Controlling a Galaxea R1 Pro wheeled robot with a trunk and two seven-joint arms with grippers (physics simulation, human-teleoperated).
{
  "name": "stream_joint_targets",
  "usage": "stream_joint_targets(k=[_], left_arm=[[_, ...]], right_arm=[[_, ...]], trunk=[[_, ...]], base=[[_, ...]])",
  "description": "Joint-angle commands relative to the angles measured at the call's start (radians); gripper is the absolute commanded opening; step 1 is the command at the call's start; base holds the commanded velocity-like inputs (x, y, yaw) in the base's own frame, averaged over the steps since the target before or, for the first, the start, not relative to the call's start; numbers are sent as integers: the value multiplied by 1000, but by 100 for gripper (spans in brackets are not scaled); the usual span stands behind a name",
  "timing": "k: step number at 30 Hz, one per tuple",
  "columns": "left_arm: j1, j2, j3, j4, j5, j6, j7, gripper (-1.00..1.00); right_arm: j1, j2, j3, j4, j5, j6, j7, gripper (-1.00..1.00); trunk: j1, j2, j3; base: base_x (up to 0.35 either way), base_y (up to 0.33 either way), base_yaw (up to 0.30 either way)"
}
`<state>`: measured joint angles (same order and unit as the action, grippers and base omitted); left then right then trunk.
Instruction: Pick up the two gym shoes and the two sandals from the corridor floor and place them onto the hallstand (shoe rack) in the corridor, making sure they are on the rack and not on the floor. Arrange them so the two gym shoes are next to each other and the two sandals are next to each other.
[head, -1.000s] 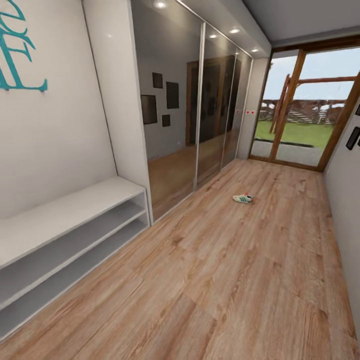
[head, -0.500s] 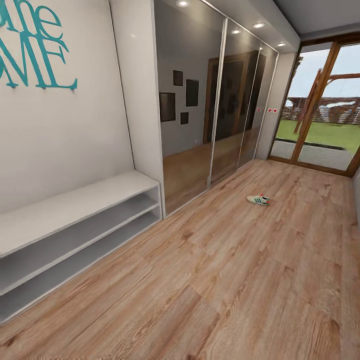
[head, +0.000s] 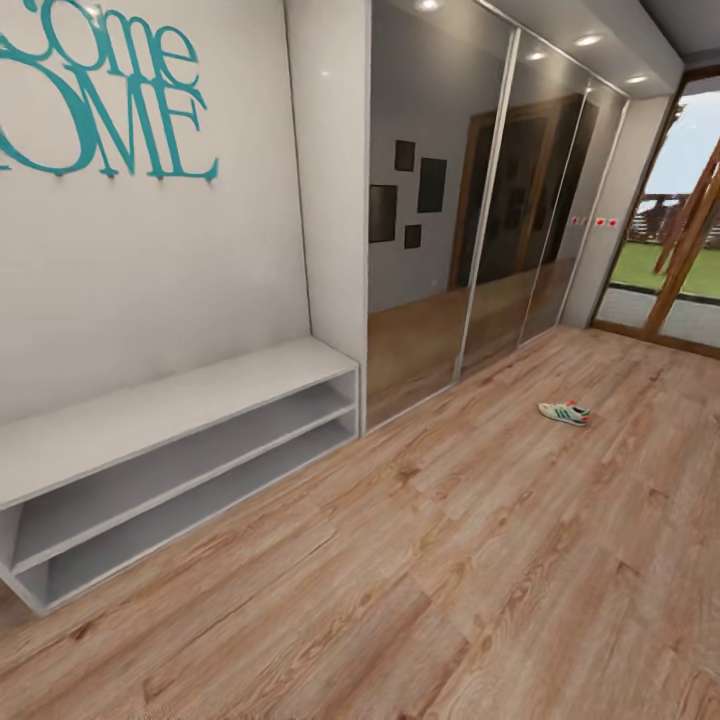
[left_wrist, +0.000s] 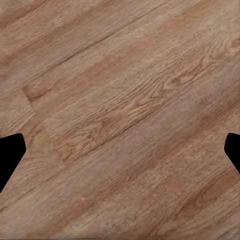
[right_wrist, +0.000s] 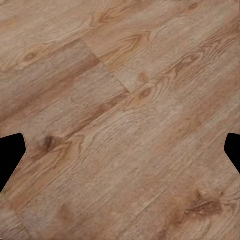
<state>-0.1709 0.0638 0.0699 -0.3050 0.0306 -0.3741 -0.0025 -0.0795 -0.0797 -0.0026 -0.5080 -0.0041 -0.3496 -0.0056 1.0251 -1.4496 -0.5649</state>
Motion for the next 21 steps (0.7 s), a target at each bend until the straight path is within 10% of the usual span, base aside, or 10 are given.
stream_joint_targets(k=[1,21], left_arm=[[-1,0,1,1,3,-3,0,100],[-1,-1,1,1,3,-3,-1,100]], right_arm=[[0,0,0,0,0,-3,-1,100],[0,0,0,0,-1,-3,-1,100]], trunk=[[0,0,-1],[0,0,3]], base=[[0,-1,279],[0,0,279]])
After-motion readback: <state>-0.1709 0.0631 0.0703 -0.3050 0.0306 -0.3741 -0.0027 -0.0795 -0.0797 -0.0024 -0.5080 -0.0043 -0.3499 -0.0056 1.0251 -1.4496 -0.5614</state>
